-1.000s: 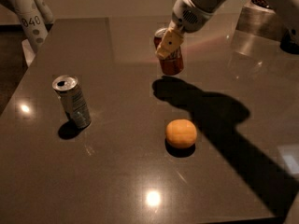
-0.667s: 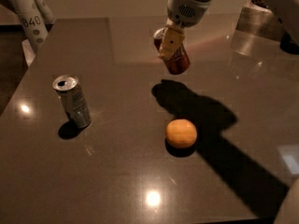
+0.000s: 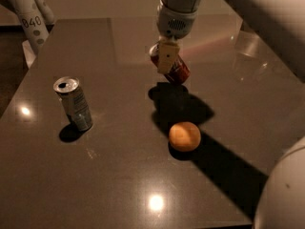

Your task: Knock coke can over

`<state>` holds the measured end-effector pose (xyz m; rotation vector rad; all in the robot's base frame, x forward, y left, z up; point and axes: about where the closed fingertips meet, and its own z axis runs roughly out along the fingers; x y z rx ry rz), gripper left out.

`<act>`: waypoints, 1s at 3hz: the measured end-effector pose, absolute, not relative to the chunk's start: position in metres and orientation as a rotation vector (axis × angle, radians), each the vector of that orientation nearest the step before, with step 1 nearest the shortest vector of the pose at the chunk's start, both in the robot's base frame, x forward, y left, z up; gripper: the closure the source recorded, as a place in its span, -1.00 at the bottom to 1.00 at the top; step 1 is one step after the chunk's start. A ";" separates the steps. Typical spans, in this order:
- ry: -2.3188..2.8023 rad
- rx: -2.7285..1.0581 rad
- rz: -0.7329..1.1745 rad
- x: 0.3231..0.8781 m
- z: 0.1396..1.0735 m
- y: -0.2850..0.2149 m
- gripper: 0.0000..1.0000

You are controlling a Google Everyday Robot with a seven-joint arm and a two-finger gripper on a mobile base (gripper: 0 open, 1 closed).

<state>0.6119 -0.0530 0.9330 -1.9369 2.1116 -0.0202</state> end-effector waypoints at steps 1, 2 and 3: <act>2.104 -1.994 -0.044 0.616 0.920 -0.045 0.50; 2.105 -2.044 -0.076 0.620 0.906 -0.037 0.03; 2.109 -2.087 -0.100 0.624 0.894 -0.033 -0.42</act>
Offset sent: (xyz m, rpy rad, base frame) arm 0.0092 0.0209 -0.0406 -0.1445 0.0487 0.0745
